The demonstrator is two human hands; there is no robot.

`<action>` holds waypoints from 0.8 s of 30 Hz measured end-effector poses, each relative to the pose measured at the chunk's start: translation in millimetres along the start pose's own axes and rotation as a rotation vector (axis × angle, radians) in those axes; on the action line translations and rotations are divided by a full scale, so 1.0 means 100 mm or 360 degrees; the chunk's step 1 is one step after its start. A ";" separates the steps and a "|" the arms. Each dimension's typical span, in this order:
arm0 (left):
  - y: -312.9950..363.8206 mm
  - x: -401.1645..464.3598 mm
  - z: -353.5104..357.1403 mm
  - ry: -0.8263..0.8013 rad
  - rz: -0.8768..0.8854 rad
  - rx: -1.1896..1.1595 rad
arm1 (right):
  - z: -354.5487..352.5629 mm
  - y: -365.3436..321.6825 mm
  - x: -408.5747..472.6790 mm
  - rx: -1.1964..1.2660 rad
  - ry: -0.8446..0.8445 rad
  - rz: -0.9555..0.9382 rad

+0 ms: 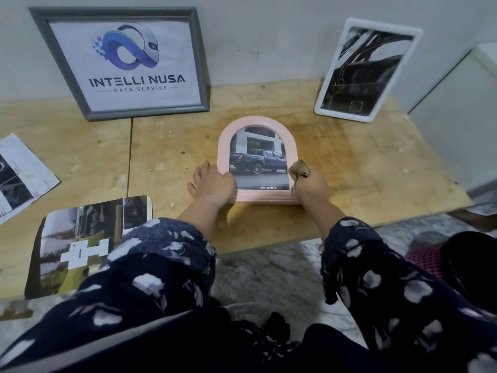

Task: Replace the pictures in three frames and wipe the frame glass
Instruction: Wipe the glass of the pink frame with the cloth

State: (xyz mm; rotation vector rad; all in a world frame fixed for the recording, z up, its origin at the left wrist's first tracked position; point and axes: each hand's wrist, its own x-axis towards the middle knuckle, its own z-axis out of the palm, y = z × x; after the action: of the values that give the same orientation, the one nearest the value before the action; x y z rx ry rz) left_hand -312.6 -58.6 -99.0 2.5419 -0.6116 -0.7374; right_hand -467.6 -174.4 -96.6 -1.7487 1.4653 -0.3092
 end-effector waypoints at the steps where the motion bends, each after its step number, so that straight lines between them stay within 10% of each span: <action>1: 0.06 0.00 0.03 0.0045 -0.0091 -0.0114 | 0.03 -0.03 -0.01 0.0127 -0.0024 0.0019; 10: -0.36 0.05 -0.53 0.0605 -0.0499 -0.1177 | 0.44 -0.75 -0.16 0.0412 -0.0080 -0.0150; 24: -2.25 -0.10 -1.93 0.1341 -0.0798 -0.1229 | 2.05 -2.01 -0.62 0.0056 -0.0648 -0.0741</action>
State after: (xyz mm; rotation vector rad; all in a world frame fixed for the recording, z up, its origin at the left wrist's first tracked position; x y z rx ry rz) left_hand -142.8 182.2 -59.4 1.9665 0.5146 0.0390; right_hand -211.9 -33.4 -65.7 -1.9724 0.7558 -0.1976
